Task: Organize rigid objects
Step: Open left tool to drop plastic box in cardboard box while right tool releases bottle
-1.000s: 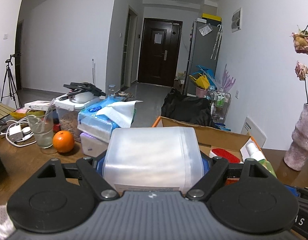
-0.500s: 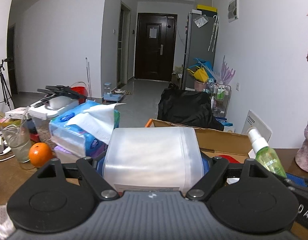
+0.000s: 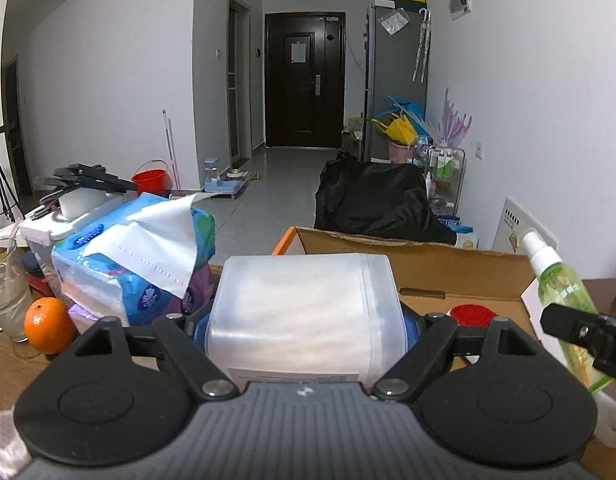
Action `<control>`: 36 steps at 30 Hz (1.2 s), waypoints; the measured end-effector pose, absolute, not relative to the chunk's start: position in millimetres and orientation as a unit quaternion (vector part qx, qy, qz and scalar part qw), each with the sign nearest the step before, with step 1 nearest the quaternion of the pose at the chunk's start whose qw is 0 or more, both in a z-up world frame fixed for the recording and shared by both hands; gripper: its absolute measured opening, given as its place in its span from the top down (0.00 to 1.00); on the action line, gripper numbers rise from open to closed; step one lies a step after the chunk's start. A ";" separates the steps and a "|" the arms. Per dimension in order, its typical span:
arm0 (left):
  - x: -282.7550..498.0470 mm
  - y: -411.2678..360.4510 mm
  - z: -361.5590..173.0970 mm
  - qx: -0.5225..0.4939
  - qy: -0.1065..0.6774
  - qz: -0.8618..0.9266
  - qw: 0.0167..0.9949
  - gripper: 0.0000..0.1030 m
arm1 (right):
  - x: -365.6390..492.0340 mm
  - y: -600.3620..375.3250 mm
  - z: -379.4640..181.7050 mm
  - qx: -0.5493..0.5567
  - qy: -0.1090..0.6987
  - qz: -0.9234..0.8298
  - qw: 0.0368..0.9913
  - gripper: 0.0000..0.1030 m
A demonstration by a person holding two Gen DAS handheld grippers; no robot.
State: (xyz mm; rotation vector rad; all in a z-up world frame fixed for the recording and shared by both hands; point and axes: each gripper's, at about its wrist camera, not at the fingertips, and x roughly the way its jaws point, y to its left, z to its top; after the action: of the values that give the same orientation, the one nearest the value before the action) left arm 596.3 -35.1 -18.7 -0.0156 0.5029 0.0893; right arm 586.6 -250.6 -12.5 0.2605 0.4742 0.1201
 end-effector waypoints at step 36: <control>564.0 -24.0 -14.2 0.004 0.229 0.048 0.972 0.00 | 563.2 -258.0 -13.8 0.130 0.209 0.025 0.969 0.00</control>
State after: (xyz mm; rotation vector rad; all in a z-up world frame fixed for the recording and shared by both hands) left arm 564.0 -24.0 -14.2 0.0085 0.4624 0.0961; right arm 563.2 -258.0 -13.8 0.2632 0.4222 0.0511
